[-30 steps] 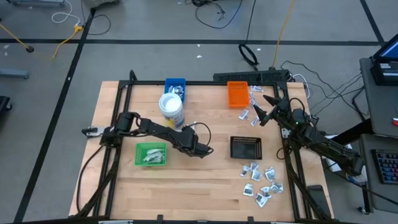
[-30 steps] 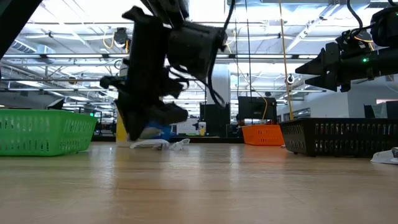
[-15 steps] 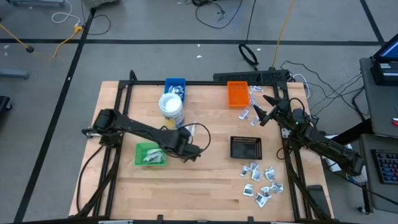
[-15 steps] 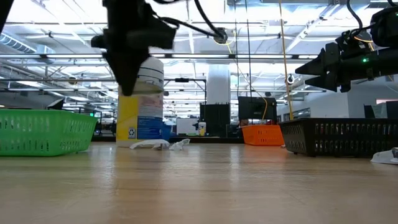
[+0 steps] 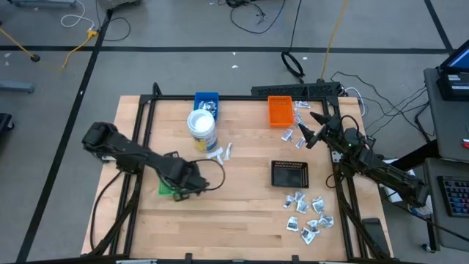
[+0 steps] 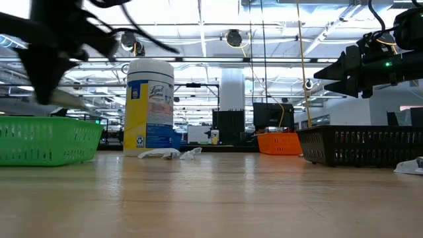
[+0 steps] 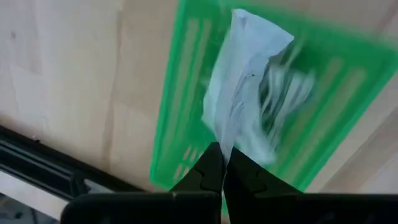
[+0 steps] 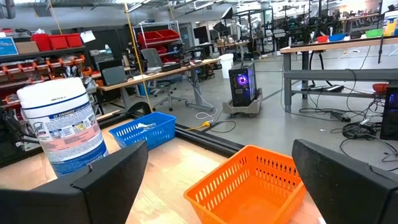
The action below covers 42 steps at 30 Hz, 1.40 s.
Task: Pick & Place First Aid Supplies
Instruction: Put the green bandage pack into the green bin
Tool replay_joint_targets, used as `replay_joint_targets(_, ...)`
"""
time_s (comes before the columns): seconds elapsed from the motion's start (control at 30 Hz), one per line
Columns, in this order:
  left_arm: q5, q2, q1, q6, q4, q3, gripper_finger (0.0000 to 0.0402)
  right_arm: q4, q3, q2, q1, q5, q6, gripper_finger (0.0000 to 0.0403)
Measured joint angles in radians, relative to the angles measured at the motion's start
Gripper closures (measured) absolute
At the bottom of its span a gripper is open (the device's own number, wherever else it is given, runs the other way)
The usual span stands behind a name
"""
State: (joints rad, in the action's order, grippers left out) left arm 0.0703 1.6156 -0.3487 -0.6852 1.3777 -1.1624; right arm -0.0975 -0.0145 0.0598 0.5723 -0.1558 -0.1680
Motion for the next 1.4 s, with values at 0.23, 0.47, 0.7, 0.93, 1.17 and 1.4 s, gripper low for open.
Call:
replay_joint_targets(0.23, -0.044, -0.1, -0.058, 0.149, -0.017, 0.111, 0.0399, 0.0, 0.0, 0.0, 0.0, 0.0, 0.0, 0.0009)
replay_joint_targets(0.47, -0.047, -0.112, -0.075, 0.158, -0.065, 0.136, 0.0398, 0.0, 0.0, 0.0, 0.0, 0.0, 0.0, 0.0009)
replay_joint_targets(0.7, -0.069, -0.111, -0.079, 0.179, -0.113, 0.141, 0.0366, 0.0, 0.0, 0.0, 0.0, 0.0, 0.0, 0.0009)
replay_joint_targets(0.93, -0.045, -0.111, -0.079, 0.206, -0.111, 0.141, 0.0249, 0.0, 0.0, 0.0, 0.0, 0.0, 0.0, 0.0009)
replay_joint_targets(1.17, -0.056, -0.111, -0.04, 0.052, -0.064, 0.092, 0.0156, 0.0, 0.0, 0.0, 0.0, 0.0, 0.0, 0.0009)
replay_joint_targets(1.4, -0.043, -0.082, 0.018, -0.249, -0.071, -0.006, 0.0137, 0.0, 0.0, 0.0, 0.0, 0.0, 0.0, 0.0009)
